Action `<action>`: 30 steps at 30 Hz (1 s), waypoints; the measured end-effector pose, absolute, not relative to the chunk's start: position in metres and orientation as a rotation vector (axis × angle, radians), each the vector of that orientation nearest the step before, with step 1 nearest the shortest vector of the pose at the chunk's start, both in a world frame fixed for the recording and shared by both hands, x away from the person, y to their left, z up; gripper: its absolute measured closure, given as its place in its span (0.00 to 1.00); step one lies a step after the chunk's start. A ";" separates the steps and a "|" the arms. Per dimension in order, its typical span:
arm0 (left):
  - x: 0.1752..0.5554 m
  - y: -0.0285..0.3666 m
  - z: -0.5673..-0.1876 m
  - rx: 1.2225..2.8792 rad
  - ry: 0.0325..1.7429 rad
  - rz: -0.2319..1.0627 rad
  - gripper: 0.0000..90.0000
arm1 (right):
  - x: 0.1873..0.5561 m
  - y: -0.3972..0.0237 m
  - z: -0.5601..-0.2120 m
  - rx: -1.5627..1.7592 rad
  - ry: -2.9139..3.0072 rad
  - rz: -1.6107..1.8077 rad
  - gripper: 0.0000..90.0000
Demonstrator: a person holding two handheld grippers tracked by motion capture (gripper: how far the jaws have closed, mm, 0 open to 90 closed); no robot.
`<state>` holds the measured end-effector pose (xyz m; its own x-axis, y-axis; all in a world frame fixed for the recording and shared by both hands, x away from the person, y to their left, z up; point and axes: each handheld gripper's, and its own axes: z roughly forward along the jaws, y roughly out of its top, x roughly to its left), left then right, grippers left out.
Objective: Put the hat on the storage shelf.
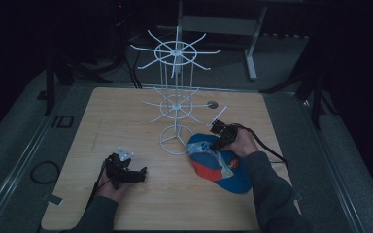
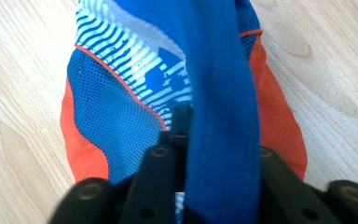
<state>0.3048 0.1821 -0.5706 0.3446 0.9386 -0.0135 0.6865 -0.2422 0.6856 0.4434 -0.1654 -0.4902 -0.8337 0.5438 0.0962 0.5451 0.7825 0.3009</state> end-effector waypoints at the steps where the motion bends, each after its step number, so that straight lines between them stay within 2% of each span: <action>1: 0.305 0.182 -0.571 2.013 1.414 0.545 0.00 | 0.443 -0.166 -0.490 -0.896 -2.971 -0.505 0.96; 30: 0.305 0.182 -0.571 2.015 1.412 0.547 0.00 | 0.404 -0.202 -0.448 -0.999 -3.015 -0.863 0.98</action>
